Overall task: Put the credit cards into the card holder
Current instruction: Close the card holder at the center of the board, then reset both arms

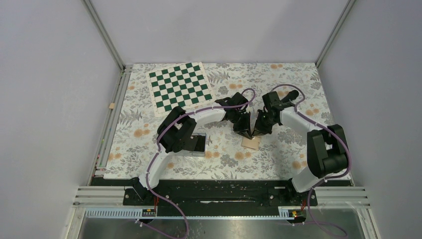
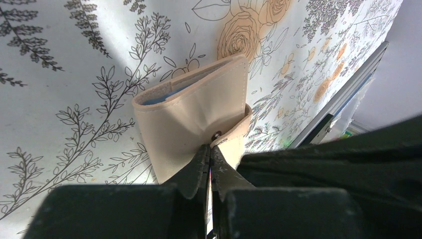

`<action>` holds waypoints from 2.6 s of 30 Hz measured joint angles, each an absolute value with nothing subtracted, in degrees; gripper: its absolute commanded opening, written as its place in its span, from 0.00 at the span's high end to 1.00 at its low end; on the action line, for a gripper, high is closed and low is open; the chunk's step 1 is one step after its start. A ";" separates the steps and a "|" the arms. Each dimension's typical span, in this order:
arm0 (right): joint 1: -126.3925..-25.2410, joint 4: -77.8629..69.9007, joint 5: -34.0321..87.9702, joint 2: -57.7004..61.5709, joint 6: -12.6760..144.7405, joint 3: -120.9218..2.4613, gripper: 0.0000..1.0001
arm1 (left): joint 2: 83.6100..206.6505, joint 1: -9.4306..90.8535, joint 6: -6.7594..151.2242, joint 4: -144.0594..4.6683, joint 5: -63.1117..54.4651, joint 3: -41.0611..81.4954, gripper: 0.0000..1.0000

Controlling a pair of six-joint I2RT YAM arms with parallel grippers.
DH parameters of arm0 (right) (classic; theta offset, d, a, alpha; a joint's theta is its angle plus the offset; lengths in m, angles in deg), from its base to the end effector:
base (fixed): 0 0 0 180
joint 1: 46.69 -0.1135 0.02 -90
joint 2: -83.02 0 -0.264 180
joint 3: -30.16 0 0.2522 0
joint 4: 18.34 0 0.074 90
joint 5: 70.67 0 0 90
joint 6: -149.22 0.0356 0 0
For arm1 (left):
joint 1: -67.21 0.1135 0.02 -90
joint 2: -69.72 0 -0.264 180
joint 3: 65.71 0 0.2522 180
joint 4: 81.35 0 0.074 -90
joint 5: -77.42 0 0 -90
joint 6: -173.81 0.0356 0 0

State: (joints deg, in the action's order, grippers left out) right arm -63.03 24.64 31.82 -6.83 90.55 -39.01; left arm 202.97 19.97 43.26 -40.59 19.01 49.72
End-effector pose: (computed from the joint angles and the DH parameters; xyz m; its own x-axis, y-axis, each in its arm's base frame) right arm 0.2891 0.0928 0.1910 -0.9253 0.2578 -0.2782 0.1339 0.9083 0.3963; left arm 0.3226 -0.3764 0.1396 -0.9674 0.2304 -0.1055 0.2394 0.6944 -0.6786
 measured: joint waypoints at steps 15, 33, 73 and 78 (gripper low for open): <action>-62.81 28.11 29.66 -14.46 90.75 -42.10 1.00 | 202.97 19.97 43.28 -40.67 19.08 49.72 1.00; -64.01 32.59 27.82 -17.97 92.49 -46.25 1.00 | 202.97 19.99 43.26 -40.74 19.34 49.67 1.00; -43.68 13.77 16.72 14.68 79.32 -29.53 0.02 | 132.70 57.21 59.06 -63.54 -3.85 -4.03 0.01; -43.68 -1.42 12.59 14.27 74.53 -18.05 0.01 | 126.06 59.07 70.69 -70.12 -11.81 -16.73 0.01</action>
